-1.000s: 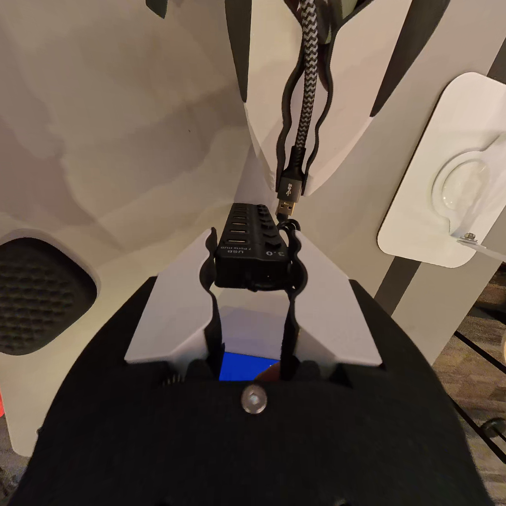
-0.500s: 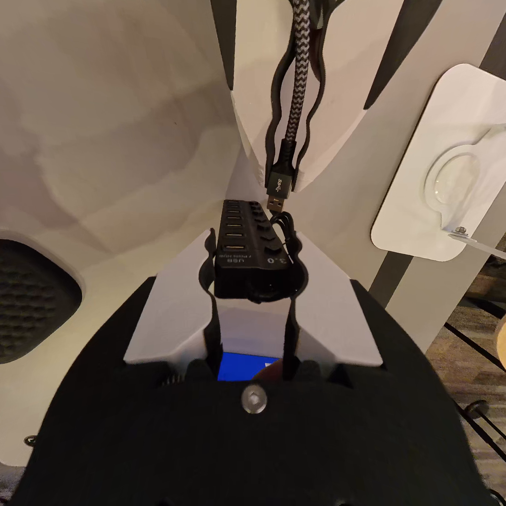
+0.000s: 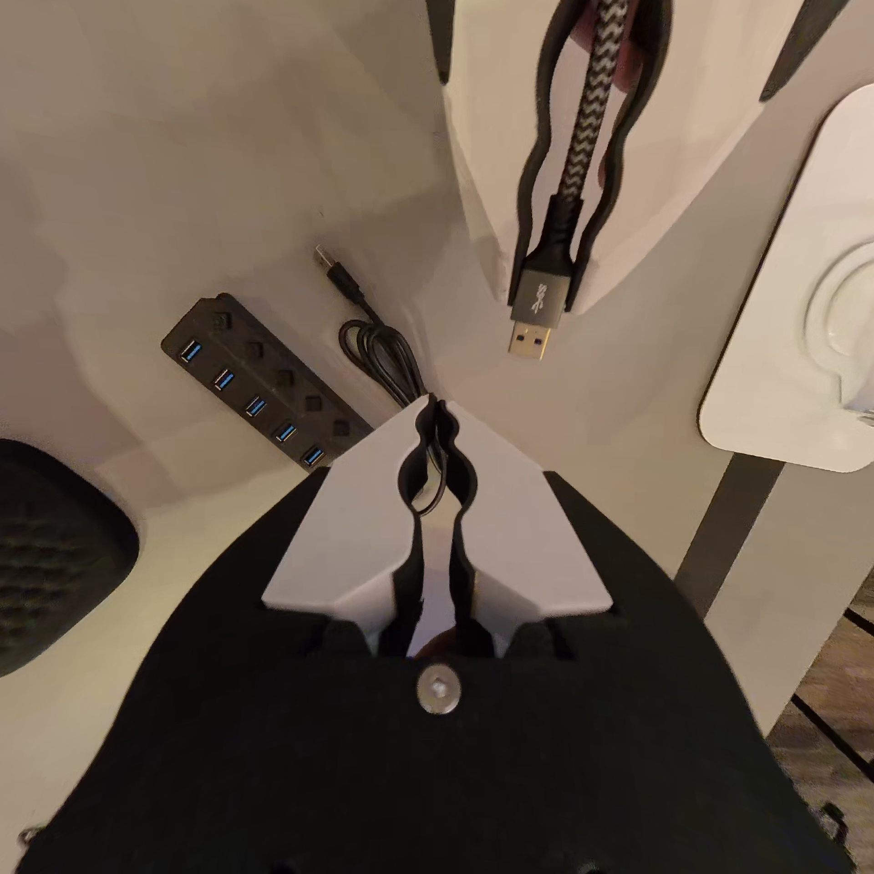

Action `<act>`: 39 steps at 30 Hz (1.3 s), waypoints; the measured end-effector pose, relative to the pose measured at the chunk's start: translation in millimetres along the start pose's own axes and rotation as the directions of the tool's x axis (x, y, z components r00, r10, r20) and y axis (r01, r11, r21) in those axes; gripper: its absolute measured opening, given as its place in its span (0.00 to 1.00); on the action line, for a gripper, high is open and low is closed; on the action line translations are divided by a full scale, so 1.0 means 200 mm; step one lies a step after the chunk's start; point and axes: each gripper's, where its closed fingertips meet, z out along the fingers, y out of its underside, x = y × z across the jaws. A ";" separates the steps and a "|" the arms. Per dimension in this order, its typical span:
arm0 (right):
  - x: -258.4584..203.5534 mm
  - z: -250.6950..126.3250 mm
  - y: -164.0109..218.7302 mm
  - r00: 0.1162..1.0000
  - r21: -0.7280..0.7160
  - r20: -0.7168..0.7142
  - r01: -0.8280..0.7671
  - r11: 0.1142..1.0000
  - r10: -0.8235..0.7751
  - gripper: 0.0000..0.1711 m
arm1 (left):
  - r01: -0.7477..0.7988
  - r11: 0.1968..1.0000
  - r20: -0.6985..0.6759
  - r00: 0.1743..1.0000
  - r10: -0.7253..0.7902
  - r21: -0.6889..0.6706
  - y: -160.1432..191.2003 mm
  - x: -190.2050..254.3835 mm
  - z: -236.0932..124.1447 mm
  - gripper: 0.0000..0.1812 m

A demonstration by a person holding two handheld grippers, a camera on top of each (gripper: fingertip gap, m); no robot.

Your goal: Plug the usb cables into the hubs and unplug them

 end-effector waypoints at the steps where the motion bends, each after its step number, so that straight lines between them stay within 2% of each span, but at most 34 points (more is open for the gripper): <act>1: -0.02 -0.01 0.02 1.000 0.020 -0.008 -0.004 1.000 0.004 0.00 | -0.001 1.000 -0.001 1.000 0.001 0.000 0.00 0.00 0.00 0.09; 2: -0.05 -0.01 0.05 1.000 0.027 0.004 -0.009 1.000 0.009 0.11 | 0.000 1.000 -0.002 1.000 0.000 0.001 0.00 0.00 0.00 0.09; 4: -0.13 0.01 0.16 1.000 -0.003 0.027 0.007 1.000 -0.007 0.24 | -0.001 1.000 -0.006 1.000 0.001 -0.001 0.00 0.01 0.01 0.09; 11: -0.29 0.22 0.47 0.980 -0.189 0.063 0.197 0.962 -0.189 0.35 | -0.029 0.999 -0.063 0.998 0.027 -0.040 0.02 0.08 0.05 0.09; 13: -0.25 0.25 0.47 0.963 -0.171 0.030 0.268 0.948 -0.267 0.33 | -0.034 0.999 -0.072 0.997 0.031 -0.043 0.01 0.10 0.05 0.09; 17: -0.17 0.29 0.47 0.953 -0.158 0.036 0.303 0.940 -0.301 0.37 | -0.045 0.998 -0.082 0.996 0.041 -0.052 0.02 0.11 0.06 0.09; 21: -0.20 0.33 0.48 0.941 -0.125 0.145 0.323 0.938 -0.305 0.35 | -0.047 0.998 -0.087 0.995 0.043 -0.050 0.02 0.11 0.06 0.09; 26: -0.21 0.34 0.44 0.958 -0.089 0.202 0.224 0.971 -0.202 0.32 | -0.045 0.998 -0.092 0.995 0.041 -0.047 0.02 0.11 0.05 0.09; 31: -0.21 0.28 0.40 0.984 -0.053 0.160 0.088 0.995 -0.079 0.31 | -0.049 0.997 -0.107 0.993 0.042 -0.057 0.02 0.13 0.06 0.09; 39: -0.16 0.04 0.42 0.999 -0.193 0.041 0.010 0.981 -0.002 0.29 | -0.129 0.983 -0.172 0.979 0.106 -0.128 0.02 0.25 0.11 0.09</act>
